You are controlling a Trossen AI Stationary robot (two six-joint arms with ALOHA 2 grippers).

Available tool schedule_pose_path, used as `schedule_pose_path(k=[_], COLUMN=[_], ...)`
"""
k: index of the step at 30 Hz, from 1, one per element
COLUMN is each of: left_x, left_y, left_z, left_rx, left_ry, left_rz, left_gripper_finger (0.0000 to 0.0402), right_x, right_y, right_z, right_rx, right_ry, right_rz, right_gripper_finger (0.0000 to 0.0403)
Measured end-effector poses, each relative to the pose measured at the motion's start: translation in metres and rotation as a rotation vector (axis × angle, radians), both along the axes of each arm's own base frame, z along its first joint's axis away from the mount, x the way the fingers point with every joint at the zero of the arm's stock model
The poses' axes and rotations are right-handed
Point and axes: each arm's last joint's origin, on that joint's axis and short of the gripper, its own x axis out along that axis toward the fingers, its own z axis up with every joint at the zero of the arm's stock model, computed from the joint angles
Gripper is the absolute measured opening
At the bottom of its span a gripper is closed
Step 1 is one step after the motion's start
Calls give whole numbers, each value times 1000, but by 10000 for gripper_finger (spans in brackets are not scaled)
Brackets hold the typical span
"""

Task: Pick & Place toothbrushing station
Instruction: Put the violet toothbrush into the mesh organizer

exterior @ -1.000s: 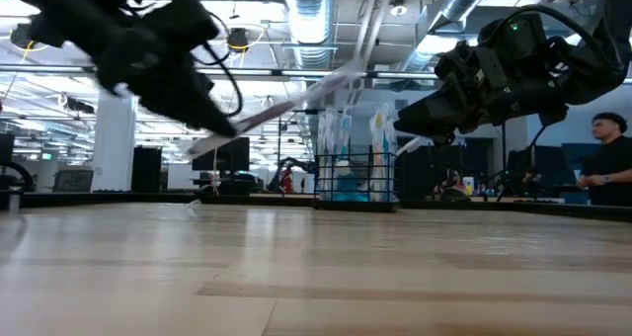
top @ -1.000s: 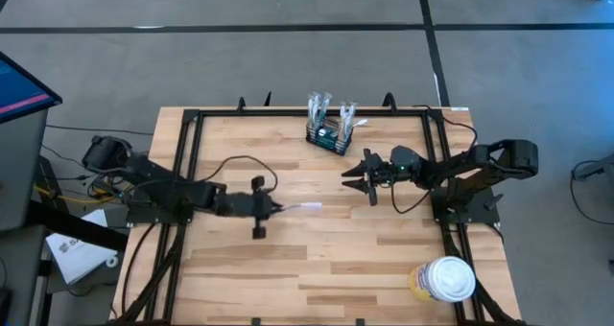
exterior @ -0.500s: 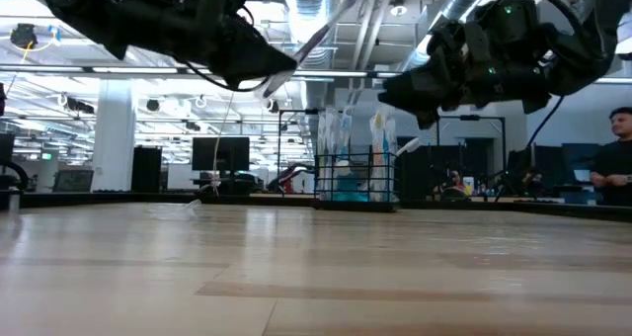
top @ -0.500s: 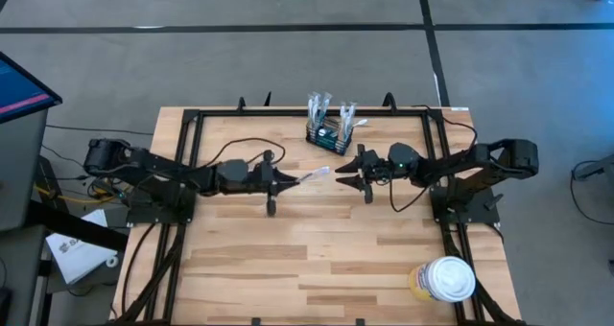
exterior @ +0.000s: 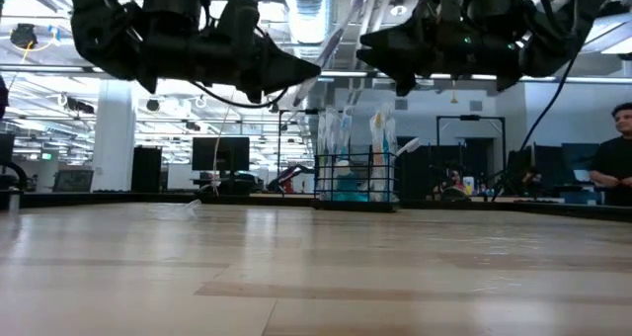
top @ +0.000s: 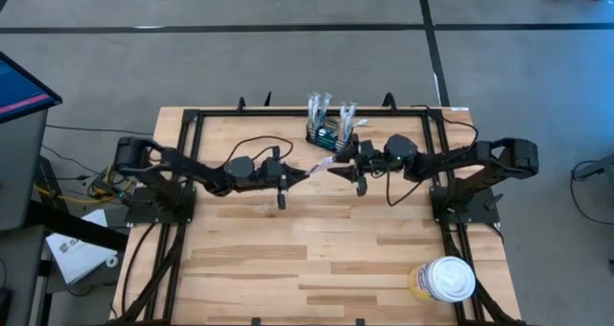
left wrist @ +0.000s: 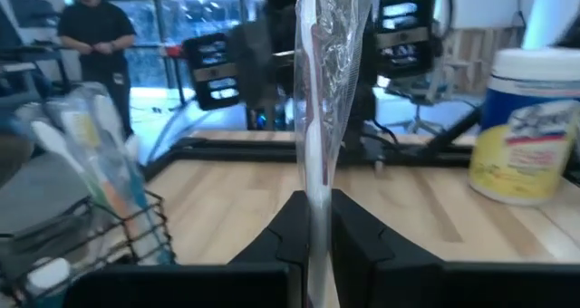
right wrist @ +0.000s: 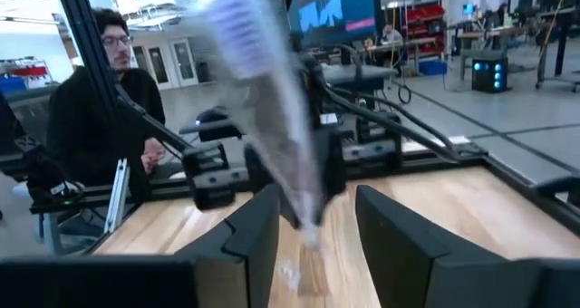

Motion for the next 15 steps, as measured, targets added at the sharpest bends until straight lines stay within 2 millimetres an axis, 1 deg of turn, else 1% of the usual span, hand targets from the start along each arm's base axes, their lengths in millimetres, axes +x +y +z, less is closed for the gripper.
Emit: schedule_pose_path(k=[4, 6, 11, 15], left_x=[6, 12, 29, 35], left_y=[10, 13, 17, 19], left_z=[-2, 0, 0, -2], left_rx=[2, 2, 2, 2], left_ry=[-27, -37, -43, -43], left_rz=[30, 20, 4, 9], left_gripper_finger=[14, 14, 14, 14], right_x=[3, 3, 6, 5], right_y=[-1, -1, -1, -3], right_z=[5, 7, 11, 11], right_rx=[-5, -30, -84, -86], right_ry=[-16, -24, -39, -39], right_rz=[0, -1, -6, -11], right_gripper_finger=[139, 138, 137, 138])
